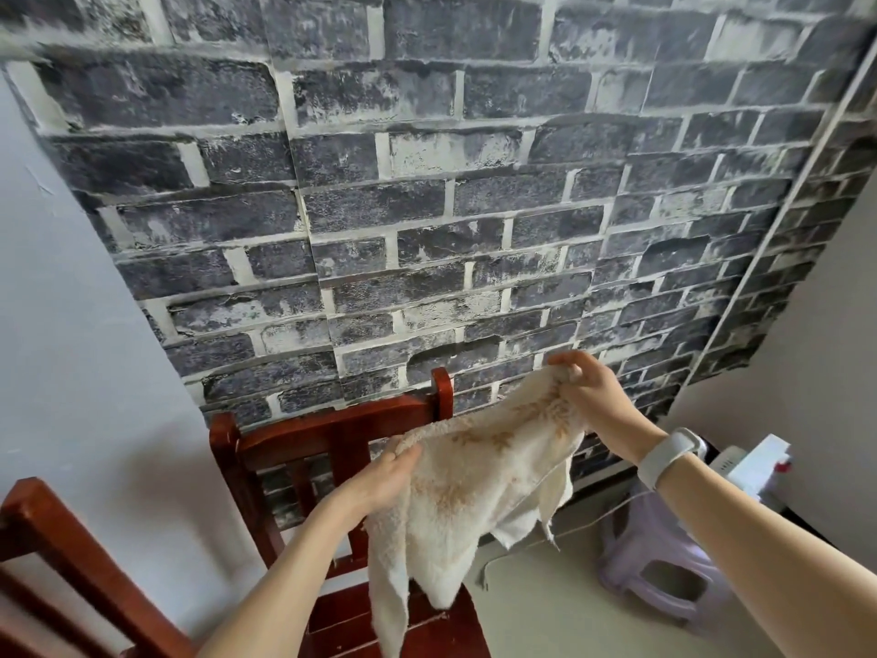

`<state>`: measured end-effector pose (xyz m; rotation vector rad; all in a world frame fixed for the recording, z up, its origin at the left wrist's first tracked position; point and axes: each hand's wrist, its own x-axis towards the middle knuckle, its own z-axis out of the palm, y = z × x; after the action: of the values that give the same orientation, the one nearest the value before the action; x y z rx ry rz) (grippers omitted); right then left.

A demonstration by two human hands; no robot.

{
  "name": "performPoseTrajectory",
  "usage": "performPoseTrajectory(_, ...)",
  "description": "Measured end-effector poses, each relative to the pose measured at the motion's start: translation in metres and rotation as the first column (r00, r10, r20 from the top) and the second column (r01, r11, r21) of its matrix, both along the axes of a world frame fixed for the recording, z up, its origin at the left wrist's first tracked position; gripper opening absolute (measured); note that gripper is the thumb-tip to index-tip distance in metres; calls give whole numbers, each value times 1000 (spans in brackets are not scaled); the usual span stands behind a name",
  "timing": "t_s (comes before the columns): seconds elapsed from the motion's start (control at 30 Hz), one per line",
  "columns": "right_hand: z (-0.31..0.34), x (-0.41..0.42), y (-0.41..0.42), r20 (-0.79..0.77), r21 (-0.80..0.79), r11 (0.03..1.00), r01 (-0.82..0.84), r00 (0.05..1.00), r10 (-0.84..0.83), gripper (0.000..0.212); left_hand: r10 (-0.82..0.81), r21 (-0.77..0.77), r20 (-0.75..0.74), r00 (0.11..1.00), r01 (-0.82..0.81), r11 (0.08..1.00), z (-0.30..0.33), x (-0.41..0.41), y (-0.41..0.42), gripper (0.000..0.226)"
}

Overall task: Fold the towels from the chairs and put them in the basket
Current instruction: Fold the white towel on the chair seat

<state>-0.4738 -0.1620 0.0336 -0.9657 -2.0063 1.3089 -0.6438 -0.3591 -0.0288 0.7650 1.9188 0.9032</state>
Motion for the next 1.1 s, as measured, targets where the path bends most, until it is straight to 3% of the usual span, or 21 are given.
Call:
performPoseTrajectory(0.13,0,0,-4,-12,-26,998,-64,998,64,46,155,130,344,926,-211,969,6,-1,-2,46)
performPoseTrajectory(0.23,-3,3,-2,-47,-86,992,-92,995,88,40,97,237,250,963,-158,958,10,-4,-7,30)
performPoseTrajectory(0.33,-6,5,1,-66,-102,991,-89,994,82,22,71,335,163,984,-123,934,13,-4,-11,51)
performPoseTrajectory(0.37,-8,5,3,-55,-83,994,-76,996,72,18,106,380,149,983,-156,912,13,-5,-12,52)
performPoseTrajectory(0.47,-12,5,6,-9,-13,999,-47,999,47,18,306,536,151,940,-338,773,14,-10,-12,22)
performPoseTrajectory(0.57,-14,8,11,36,44,998,-50,998,48,28,435,599,112,893,-410,688,14,-18,-11,27)
performPoseTrajectory(0.7,-16,15,19,125,76,993,-90,989,80,36,366,564,23,931,-314,764,14,-28,-12,48)
performPoseTrajectory(0.83,-18,20,28,151,68,997,-26,988,16,32,283,497,-45,958,-225,838,16,-34,-17,66)
performPoseTrajectory(0.97,-25,25,36,165,-4,998,60,985,-58,19,279,502,-35,960,-224,835,22,-33,-24,60)
performPoseTrajectory(1.1,-32,27,39,131,-133,991,34,991,-16,12,363,527,48,931,-332,782,23,-33,-27,38)
